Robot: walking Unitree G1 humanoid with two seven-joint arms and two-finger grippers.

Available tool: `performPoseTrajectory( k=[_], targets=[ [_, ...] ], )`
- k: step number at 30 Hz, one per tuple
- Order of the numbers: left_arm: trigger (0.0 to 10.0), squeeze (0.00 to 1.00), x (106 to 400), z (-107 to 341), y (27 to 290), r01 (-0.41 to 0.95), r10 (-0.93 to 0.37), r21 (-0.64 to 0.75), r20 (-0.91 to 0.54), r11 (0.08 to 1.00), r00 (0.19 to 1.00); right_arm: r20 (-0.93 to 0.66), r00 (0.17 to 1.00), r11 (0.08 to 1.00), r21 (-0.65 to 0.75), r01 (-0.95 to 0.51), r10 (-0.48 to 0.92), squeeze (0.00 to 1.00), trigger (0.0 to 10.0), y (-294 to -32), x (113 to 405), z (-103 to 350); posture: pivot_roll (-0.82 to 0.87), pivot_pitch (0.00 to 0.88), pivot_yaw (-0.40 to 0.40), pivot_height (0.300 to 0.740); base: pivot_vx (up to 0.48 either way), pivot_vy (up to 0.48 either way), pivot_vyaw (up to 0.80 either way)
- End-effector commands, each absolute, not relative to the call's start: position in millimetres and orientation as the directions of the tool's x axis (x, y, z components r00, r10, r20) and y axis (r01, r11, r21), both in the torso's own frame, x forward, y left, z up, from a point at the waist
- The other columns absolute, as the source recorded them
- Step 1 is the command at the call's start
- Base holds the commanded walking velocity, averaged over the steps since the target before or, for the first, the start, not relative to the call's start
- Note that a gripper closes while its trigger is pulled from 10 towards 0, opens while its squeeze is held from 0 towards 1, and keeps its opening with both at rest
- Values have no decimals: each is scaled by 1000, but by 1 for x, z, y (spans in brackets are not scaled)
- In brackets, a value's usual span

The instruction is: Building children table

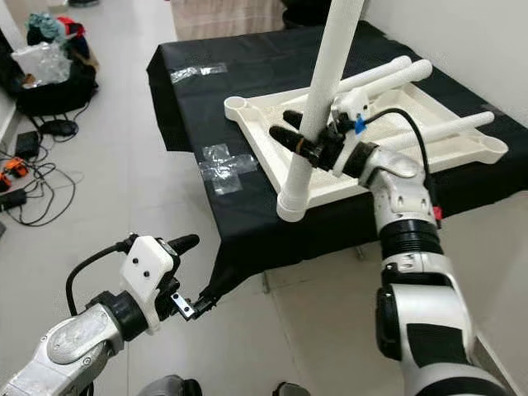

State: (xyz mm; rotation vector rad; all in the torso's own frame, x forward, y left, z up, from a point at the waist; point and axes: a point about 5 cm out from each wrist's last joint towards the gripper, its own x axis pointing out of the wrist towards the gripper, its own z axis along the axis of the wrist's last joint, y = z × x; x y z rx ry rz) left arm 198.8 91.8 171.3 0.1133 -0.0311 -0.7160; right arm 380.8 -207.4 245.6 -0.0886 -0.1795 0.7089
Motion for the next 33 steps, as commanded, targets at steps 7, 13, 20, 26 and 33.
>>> performPoseTrajectory(
  k=[7,13,20,26,33],
  targets=[
    [10000,0,199,167,93,648,-650,111,-27,753,760,69,849,850,-106,-516,524,0,10000,-213,387,230,58,158,-4,740,0,0,0],
    [10000,0,200,167,93,646,-648,113,-24,755,761,50,902,901,-98,-423,429,0,10000,-210,392,227,58,162,-4,740,0,0,0],
    [10000,0,200,168,93,644,-646,114,-21,757,763,16,980,977,-76,-199,200,0,10000,-212,402,225,57,162,-5,740,0,0,0],
    [10000,0,200,168,93,641,-644,115,-18,759,765,13,1000,1000,-27,-9,10,0,10000,-222,406,229,57,167,-6,740,0,0,0],
    [10000,0,200,169,93,640,-642,115,-16,760,766,50,979,980,22,198,-199,0,10000,-225,407,236,56,172,-8,740,0,0,0]
  ],
)
